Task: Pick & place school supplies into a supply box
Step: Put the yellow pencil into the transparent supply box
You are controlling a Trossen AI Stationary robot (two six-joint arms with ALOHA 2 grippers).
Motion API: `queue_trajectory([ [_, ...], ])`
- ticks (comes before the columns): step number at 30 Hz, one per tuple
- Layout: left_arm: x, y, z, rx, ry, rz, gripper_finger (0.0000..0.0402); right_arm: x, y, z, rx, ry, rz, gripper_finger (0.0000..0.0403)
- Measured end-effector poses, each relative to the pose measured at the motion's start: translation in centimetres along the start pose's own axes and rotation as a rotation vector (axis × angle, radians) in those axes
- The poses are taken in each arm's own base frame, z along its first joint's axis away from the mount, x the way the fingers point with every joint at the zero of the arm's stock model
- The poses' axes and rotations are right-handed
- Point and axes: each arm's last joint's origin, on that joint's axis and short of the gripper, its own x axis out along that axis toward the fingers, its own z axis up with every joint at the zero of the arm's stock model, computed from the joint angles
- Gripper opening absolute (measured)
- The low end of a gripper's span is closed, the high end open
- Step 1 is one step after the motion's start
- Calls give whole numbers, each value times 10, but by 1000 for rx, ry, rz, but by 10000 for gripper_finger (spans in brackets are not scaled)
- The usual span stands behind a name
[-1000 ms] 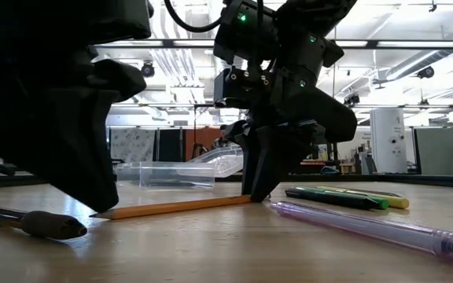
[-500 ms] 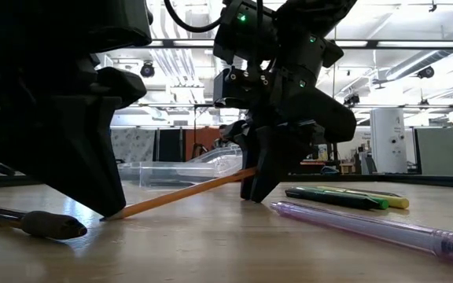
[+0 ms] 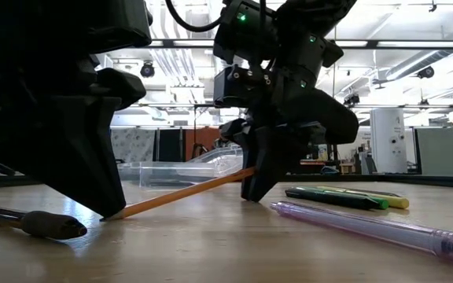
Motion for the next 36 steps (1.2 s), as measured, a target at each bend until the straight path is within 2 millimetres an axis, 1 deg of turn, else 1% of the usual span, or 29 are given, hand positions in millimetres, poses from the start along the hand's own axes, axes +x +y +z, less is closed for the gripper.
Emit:
queue_trajectory([
  [3, 1, 2, 0, -3, 6, 1, 0, -2, 0, 0, -15, 5, 2, 37],
  [6, 3, 5, 0, -9, 10, 8, 0, -6, 2, -2, -31, 28, 11, 24],
  [11, 4, 9, 2, -17, 15, 17, 0, -10, 3, -5, -49, 62, 24, 14],
  [16, -5, 10, 9, -24, 11, 5, 0, -14, 2, -4, -55, 84, 15, 11],
  [21, -37, 16, 33, -51, -46, -12, 0, -27, 1, 1, -61, 47, 6, 9],
  [25, -57, 20, 41, -59, -16, 2, 0, -43, -2, 8, -33, -1, -10, 9],
  [28, -79, 26, 46, -161, -1, 15, 0, -60, -9, 14, 71, -57, -32, 9],
  [30, -89, 29, 45, -242, 21, 45, 0, -70, -17, 18, 194, -87, -82, 9],
  [32, -97, 29, 39, -298, 47, 106, 0, -78, -27, 19, 383, -112, -181, 9],
  [34, -107, 28, 34, -360, 37, 170, 0, -83, -38, 17, 617, -149, -285, 9],
  [36, -116, 27, 28, -433, 29, 222, 0, -85, -48, 17, 767, -204, -311, 9],
])
